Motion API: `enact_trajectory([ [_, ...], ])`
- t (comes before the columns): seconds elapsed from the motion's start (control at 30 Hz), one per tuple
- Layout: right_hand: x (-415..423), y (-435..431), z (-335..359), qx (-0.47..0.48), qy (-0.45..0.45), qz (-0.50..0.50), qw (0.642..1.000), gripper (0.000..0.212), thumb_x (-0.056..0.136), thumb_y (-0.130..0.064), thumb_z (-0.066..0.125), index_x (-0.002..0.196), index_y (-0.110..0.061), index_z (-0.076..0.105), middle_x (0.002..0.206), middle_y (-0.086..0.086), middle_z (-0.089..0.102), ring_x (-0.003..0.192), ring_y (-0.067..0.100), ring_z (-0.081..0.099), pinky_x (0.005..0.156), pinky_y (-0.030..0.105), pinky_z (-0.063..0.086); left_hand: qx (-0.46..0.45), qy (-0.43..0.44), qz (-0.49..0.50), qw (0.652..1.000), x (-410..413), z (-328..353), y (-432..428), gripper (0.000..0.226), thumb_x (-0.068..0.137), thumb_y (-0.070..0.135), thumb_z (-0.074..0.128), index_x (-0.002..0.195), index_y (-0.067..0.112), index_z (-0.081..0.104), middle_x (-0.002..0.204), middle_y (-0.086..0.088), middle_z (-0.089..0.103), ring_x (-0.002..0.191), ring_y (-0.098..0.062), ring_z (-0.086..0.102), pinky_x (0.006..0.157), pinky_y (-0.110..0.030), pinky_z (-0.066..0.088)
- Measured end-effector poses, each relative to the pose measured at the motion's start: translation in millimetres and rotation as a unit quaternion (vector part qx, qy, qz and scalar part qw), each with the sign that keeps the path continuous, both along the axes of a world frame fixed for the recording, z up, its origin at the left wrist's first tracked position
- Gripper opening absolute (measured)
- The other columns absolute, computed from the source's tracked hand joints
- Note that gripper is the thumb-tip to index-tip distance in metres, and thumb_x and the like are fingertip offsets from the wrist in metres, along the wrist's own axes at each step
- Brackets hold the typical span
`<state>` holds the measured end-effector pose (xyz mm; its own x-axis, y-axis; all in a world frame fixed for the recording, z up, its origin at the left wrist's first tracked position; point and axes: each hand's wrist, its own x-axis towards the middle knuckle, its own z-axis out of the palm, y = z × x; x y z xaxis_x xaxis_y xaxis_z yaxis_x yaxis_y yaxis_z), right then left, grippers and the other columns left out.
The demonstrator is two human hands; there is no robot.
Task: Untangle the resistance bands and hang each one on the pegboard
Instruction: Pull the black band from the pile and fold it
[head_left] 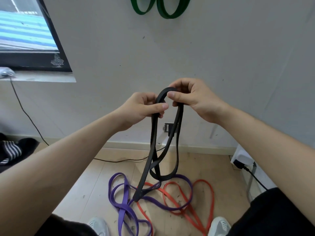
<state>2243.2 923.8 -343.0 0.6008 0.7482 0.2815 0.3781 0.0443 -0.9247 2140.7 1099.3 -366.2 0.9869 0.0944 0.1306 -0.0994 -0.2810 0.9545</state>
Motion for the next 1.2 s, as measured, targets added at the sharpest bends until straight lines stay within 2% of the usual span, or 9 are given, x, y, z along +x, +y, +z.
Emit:
enact_trajectory([
  [0.13, 2.0, -1.0, 4.9, 0.050, 0.020, -0.038, 0.998, 0.006, 0.091, -0.007, 0.067, 0.093, -0.012, 0.066, 0.077, -0.005, 0.064, 0.068, 0.013, 0.060, 0.072, 0.027, 0.056, 0.059, 0.021, -0.007, 0.998, -2.9, -9.8, 3.9, 0.004, 0.091, 0.012, 0.072, 0.093, 0.009, 0.071, 0.085, -0.007, 0.072, 0.085, -0.019, 0.071, 0.086, -0.027, 0.057],
  [0.23, 7.3, -3.5, 8.3, 0.097, 0.035, -0.067, 0.992, 0.005, 0.092, -0.009, 0.067, 0.092, -0.014, 0.066, 0.074, -0.007, 0.064, 0.067, 0.013, 0.060, 0.072, 0.029, 0.055, 0.069, 0.031, 0.002, 0.997, -2.5, -17.1, 5.9, 0.005, 0.094, 0.005, 0.066, 0.095, 0.003, 0.069, 0.091, -0.020, 0.073, 0.087, -0.018, 0.071, 0.088, -0.027, 0.056],
  [0.37, 17.1, -7.9, 8.6, 0.131, 0.060, -0.100, 0.985, 0.006, 0.093, -0.011, 0.065, 0.091, -0.016, 0.065, 0.075, -0.004, 0.063, 0.065, 0.016, 0.061, 0.070, 0.028, 0.055, 0.084, 0.030, 0.024, 0.996, 0.8, -22.4, 8.5, 0.007, 0.091, 0.006, 0.070, 0.096, 0.011, 0.072, 0.094, -0.015, 0.076, 0.092, -0.019, 0.074, 0.091, -0.029, 0.057],
  [0.6, 36.7, -25.9, 0.0, -0.022, 0.030, -0.035, 0.999, 0.027, 0.086, -0.005, 0.071, 0.111, -0.011, 0.062, 0.084, 0.006, 0.060, 0.075, 0.020, 0.064, 0.081, 0.036, 0.055, 0.047, -0.006, 0.052, 0.998, 4.8, -12.8, 11.7, 0.015, 0.096, 0.013, 0.066, 0.110, 0.010, 0.070, 0.093, -0.008, 0.078, 0.092, -0.016, 0.075, 0.088, -0.029, 0.059],
  [0.73, 29.8, -21.8, -10.2, -0.150, -0.037, 0.009, 0.988, 0.048, 0.081, -0.020, 0.080, 0.124, -0.016, 0.060, 0.093, 0.012, 0.065, 0.085, 0.020, 0.068, 0.088, 0.035, 0.054, 0.072, -0.028, 0.021, 0.997, 4.6, -3.8, 1.4, 0.012, 0.096, 0.012, 0.066, 0.106, 0.013, 0.072, 0.089, -0.004, 0.076, 0.088, -0.012, 0.073, 0.080, -0.021, 0.055],
  [0.87, 18.1, -9.1, -20.3, -0.159, -0.053, 0.047, 0.985, 0.035, 0.082, -0.023, 0.081, 0.112, -0.011, 0.067, 0.104, 0.021, 0.071, 0.096, 0.035, 0.068, 0.090, 0.043, 0.056, 0.120, -0.044, 0.011, 0.992, 5.2, -3.2, -7.0, 0.010, 0.093, 0.014, 0.071, 0.101, 0.011, 0.075, 0.094, -0.011, 0.076, 0.093, -0.025, 0.072, 0.090, -0.036, 0.057],
  [0.93, 16.3, -8.5, -18.0, -0.160, -0.072, 0.045, 0.983, 0.024, 0.086, -0.016, 0.076, 0.104, -0.003, 0.068, 0.098, 0.019, 0.072, 0.087, 0.027, 0.070, 0.083, 0.034, 0.057, 0.138, -0.048, 0.022, 0.989, 5.1, -4.2, -5.8, 0.010, 0.091, 0.015, 0.073, 0.100, 0.010, 0.075, 0.095, -0.018, 0.074, 0.095, -0.035, 0.069, 0.092, -0.046, 0.053],
  [1.07, 17.8, -10.3, -10.4, -0.172, -0.115, 0.027, 0.978, 0.016, 0.088, -0.017, 0.073, 0.099, -0.004, 0.071, 0.088, 0.017, 0.074, 0.081, 0.023, 0.071, 0.079, 0.033, 0.054, 0.169, -0.030, 0.046, 0.984, 2.9, -10.4, -0.5, 0.012, 0.086, 0.012, 0.078, 0.097, 0.014, 0.074, 0.090, -0.017, 0.073, 0.078, -0.029, 0.067, 0.081, -0.038, 0.055],
  [1.2, 15.5, -8.8, -7.8, -0.095, -0.072, 0.016, 0.993, 0.012, 0.089, -0.008, 0.070, 0.100, -0.004, 0.069, 0.086, 0.014, 0.071, 0.078, 0.019, 0.070, 0.078, 0.027, 0.057, 0.193, -0.008, 0.036, 0.981, 1.7, -22.0, 2.3, 0.008, 0.085, 0.012, 0.078, 0.091, 0.014, 0.071, 0.079, -0.010, 0.070, 0.073, -0.014, 0.065, 0.078, -0.033, 0.056],
])
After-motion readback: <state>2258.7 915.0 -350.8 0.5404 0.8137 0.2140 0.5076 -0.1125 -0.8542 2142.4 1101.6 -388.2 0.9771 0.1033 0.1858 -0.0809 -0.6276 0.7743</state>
